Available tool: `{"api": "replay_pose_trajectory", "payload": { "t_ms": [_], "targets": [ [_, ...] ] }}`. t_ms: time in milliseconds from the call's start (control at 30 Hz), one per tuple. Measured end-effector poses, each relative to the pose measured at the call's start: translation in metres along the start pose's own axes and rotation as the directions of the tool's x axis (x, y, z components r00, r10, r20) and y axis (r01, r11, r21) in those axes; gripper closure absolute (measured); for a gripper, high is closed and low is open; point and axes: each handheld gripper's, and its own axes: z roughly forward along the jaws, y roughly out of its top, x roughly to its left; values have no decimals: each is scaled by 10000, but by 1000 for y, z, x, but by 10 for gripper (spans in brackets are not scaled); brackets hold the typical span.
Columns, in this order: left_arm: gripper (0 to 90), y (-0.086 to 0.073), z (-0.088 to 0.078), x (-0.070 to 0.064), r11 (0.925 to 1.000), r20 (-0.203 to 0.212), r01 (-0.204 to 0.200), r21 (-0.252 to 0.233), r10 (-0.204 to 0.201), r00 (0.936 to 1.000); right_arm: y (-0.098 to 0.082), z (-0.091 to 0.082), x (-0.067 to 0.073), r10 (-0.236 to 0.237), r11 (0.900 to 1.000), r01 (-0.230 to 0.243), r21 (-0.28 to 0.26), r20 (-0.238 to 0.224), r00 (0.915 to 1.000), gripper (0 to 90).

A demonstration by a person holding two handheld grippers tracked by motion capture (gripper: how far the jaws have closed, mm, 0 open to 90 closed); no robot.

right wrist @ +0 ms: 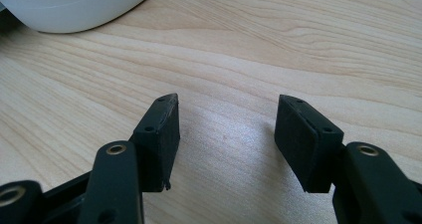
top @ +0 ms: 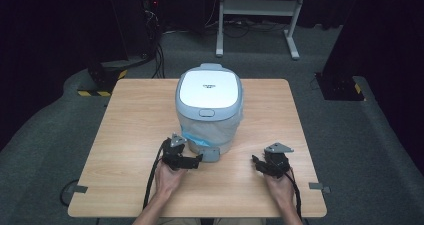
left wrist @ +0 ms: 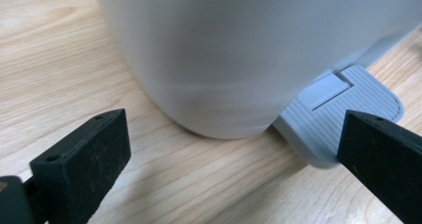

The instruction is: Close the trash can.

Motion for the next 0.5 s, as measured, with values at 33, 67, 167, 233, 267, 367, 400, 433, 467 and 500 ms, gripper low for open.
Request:
{"api": "replay_pose_trajectory", "payload": {
  "t_ms": [33,67,167,233,267,367,400,433,467,500],
  "targets": [
    [10,-2,-3,2,10000,-87,-5,-14,5,10000,0,0,0,0,10000,0,-1,1,10000,434],
    [11,-4,-5,5,10000,-225,-25,45,26,9997,0,0,0,0,10000,0,-1,1,10000,434],
    [19,-9,-11,14,9994,-765,-129,313,153,9970,0,0,0,6,10000,-6,1,-1,10000,432],
    [30,-13,-15,23,9983,-1268,-184,550,252,9916,0,0,0,12,10000,-12,1,7,10000,428],
    [36,-15,-16,27,9974,-1533,-217,689,321,9877,0,0,0,31,10000,-31,0,-2,10000,427],
    [55,-21,-18,41,9930,-2168,-185,1165,436,9752,0,0,0,40,10000,-40,-2,0,10000,426],
    [53,-23,-19,45,9933,-2194,-19,1156,274,9753,0,0,0,38,10000,-38,-2,1,10000,426],
    [45,-25,-19,49,9943,-2111,269,1030,-45,9775,0,0,0,39,10000,-39,-2,1,10000,426],
    [42,-26,-20,52,9953,-2118,323,911,-124,9772,0,0,0,39,10000,-38,-4,1,10000,426],
    [43,-27,-20,54,9965,-2111,228,799,-54,9774,0,0,0,43,10000,-43,-3,1,10000,426]
  ]
}}
